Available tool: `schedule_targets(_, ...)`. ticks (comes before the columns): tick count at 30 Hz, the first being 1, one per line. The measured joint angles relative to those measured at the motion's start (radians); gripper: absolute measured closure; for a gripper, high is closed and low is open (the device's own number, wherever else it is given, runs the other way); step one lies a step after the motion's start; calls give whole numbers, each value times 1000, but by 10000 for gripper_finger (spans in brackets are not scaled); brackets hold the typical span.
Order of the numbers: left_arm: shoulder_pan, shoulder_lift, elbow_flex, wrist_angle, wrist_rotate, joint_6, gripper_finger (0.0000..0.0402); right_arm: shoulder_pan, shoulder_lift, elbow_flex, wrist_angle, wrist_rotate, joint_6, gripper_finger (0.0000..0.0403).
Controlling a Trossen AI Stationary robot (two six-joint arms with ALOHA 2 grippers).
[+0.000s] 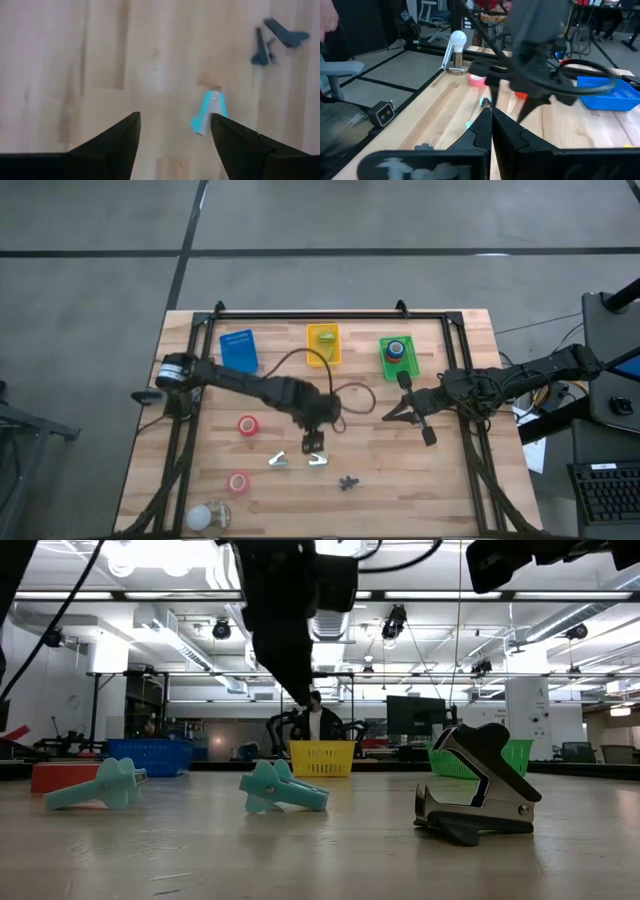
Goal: Pick and place Stapler, Stapler remover, tape
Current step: Put the right light blue staple remover into the blue bin
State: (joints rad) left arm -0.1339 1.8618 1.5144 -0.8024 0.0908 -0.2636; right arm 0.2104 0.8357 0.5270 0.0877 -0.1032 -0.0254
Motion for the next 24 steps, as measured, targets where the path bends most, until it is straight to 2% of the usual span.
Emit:
schedule_targets(7, -73, 1, -41, 71, -68, -19, 156, 0, 0, 0, 5, 0, 14, 394)
schedule_targets(14, -79, 2, -117, 132, -61, -43, 156, 0, 0, 0, 5, 0, 16, 394)
schedule_targets(21, -95, 3, -208, 287, 10, -59, 156, 0, 0, 0, 5, 0, 12, 394)
schedule_targets(24, -103, 3, -230, 305, 27, -70, 156, 0, 0, 0, 4, 0, 12, 394)
